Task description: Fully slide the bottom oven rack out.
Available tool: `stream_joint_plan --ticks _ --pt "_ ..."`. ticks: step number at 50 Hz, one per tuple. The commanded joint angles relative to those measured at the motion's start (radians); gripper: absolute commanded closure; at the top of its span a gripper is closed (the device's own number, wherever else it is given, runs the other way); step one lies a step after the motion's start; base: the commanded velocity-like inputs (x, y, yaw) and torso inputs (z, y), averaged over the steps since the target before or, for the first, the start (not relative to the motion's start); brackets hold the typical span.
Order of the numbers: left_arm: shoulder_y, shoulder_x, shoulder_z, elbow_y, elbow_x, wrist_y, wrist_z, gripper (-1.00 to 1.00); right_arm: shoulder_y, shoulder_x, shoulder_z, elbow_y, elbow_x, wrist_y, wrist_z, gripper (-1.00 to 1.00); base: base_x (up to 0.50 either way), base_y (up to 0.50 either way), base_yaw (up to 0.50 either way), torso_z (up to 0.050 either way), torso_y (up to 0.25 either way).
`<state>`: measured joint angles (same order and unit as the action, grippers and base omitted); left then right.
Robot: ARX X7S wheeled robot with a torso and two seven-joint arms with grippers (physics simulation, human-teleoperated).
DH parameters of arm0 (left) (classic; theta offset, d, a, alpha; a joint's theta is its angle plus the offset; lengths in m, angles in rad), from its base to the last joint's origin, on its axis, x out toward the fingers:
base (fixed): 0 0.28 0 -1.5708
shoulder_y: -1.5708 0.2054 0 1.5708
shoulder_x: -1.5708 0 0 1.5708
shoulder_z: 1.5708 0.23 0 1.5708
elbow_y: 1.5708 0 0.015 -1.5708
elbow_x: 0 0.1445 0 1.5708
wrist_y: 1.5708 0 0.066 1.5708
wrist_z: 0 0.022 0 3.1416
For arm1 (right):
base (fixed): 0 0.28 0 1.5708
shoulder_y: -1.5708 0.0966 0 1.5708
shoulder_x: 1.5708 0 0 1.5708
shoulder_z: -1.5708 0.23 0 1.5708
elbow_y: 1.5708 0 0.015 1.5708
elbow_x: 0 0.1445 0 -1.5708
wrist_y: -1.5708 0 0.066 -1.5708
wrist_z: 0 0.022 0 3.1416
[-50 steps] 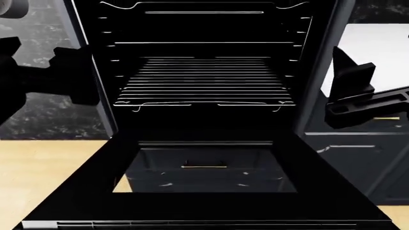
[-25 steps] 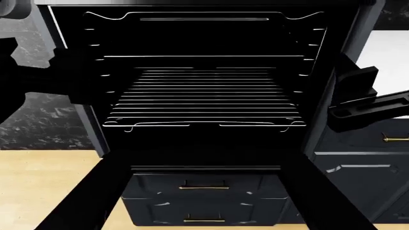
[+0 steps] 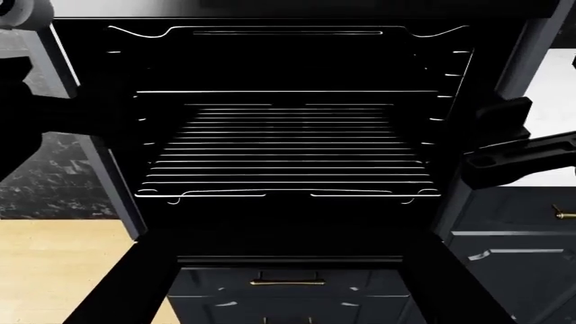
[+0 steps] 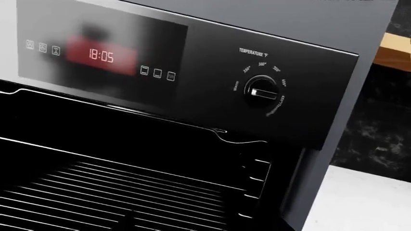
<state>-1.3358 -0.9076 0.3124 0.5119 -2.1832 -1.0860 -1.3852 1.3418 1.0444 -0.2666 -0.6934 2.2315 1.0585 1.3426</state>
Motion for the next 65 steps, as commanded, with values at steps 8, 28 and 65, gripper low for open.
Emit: stream_joint_plan --ticks 8,28,65 --pt "-0.07 -0.004 0.067 -0.069 -0.134 0.056 -0.04 -1.0 0.206 -0.034 -0.127 0.154 0.202 -0.048 0.074 -1.0 0.0 0.0 0.0 0.0 0.0" --pt "-0.154 -0.077 0.223 -0.022 -0.449 0.216 -0.162 -1.0 0.37 -0.013 -0.251 0.213 0.375 -0.05 0.134 -1.0 0.0 0.0 0.0 0.0 -0.033" --pt "-0.347 -0.143 0.419 -0.008 -0.5 0.263 -0.116 -1.0 0.529 0.016 -0.387 0.245 0.41 -0.023 0.149 -1.0 0.0 0.0 0.0 0.0 -0.175"
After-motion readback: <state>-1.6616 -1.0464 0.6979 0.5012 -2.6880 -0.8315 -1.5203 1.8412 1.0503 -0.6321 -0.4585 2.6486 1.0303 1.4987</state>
